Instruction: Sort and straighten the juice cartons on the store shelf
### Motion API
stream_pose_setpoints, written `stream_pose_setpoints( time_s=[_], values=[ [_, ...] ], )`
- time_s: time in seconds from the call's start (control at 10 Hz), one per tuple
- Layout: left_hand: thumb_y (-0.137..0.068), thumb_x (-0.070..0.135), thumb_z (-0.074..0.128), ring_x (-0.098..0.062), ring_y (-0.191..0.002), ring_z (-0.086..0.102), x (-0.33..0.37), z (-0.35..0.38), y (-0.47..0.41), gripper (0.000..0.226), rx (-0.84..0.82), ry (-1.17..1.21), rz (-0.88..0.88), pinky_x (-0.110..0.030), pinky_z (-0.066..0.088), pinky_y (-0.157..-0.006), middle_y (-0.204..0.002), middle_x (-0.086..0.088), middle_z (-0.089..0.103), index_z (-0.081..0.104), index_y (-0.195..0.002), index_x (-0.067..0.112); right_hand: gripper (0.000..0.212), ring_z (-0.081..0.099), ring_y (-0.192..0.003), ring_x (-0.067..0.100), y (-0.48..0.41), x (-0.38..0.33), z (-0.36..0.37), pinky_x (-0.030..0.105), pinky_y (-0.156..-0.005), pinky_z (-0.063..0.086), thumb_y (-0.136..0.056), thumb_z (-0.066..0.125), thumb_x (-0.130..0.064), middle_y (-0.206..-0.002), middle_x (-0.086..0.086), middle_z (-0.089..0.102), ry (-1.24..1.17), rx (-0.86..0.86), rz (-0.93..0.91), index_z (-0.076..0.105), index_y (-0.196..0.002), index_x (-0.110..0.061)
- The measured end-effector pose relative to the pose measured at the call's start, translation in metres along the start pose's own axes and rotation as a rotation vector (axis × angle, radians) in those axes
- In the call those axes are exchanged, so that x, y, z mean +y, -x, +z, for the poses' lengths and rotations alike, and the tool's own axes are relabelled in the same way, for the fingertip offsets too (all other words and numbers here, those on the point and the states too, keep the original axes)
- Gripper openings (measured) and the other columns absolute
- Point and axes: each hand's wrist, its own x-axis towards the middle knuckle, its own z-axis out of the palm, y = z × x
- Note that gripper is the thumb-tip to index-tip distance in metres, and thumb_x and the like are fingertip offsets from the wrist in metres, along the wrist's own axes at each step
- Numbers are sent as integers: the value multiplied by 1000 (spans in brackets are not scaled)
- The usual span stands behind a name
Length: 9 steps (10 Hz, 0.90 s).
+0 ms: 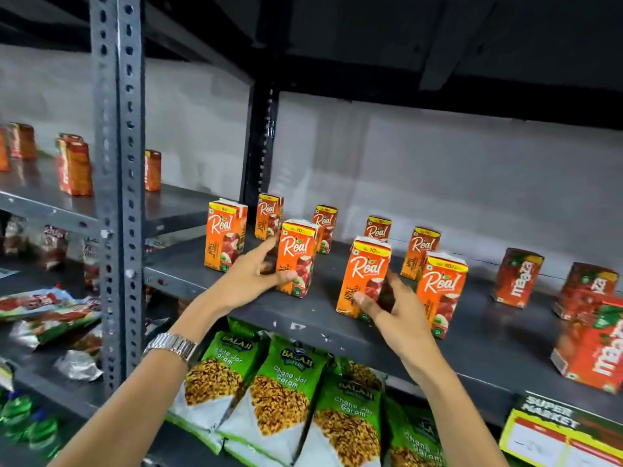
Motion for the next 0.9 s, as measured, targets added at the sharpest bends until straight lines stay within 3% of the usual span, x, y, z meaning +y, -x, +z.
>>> stream_pose_setpoints(
  time_s=[0.1, 0.2, 0.4, 0.6, 0.8, 0.9],
  values=[
    [-79, 21, 67, -9, -117, 49, 1, 1, 2, 73, 46, 10, 24, -33, 39, -103, -134, 7, 48, 29, -141, 25, 56, 55, -112, 19, 1, -3, 0, 39, -99, 43, -78, 66, -37, -121, 3, 61, 2, 49, 5, 45, -127, -21],
    [-81, 17, 67, -2, -109, 49, 3, 3, 3, 71, 46, 33, 21, -31, 38, -103, -126, 12, 49, 30, -141, 25, 53, 56, -99, 12, 3, -5, 0, 27, -88, 43, -76, 69, -28, -115, 2, 64, -35, 85, 4, 46, -122, -16],
    [-81, 18, 67, -8, -116, 49, -1, -1, 1, 70, -1, 78, -20, -28, 38, -100, -129, 9, 52, 31, -141, 25, 51, 62, -104, 20, 3, -4, 5, 27, -86, 46, -76, 69, -32, -114, 6, 67, 33, 144, -32, 50, -120, -13],
    [-82, 18, 66, -7, -112, 51, -2, 0, -1, 66, 7, 66, -39, -11, 42, -82, -130, 6, 53, 34, -139, 25, 53, 62, -102, 20, 2, -1, 8, 26, -82, 46, -76, 68, -36, -113, 6, 67, 95, 198, -67, 53, -121, -13],
    [-66, 33, 71, -9, -117, 51, 1, -2, 0, 93, -17, 72, -81, -32, 41, -102, -133, 7, 52, 23, -145, 26, 44, 64, -97, 17, 1, 1, 10, 25, -80, 47, -78, 66, -37, -109, 4, 69, 101, 218, -76, 60, -115, -14],
    [-57, 44, 79, -6, -118, 45, 8, -6, 6, 111, 93, 130, -30, -33, 38, -102, -130, 16, 42, 13, -146, 33, 44, 65, -97, 11, 10, 2, 14, 19, -84, 50, -78, 66, -32, -111, 1, 70, -22, 320, -106, 61, -117, -12]
  ],
)
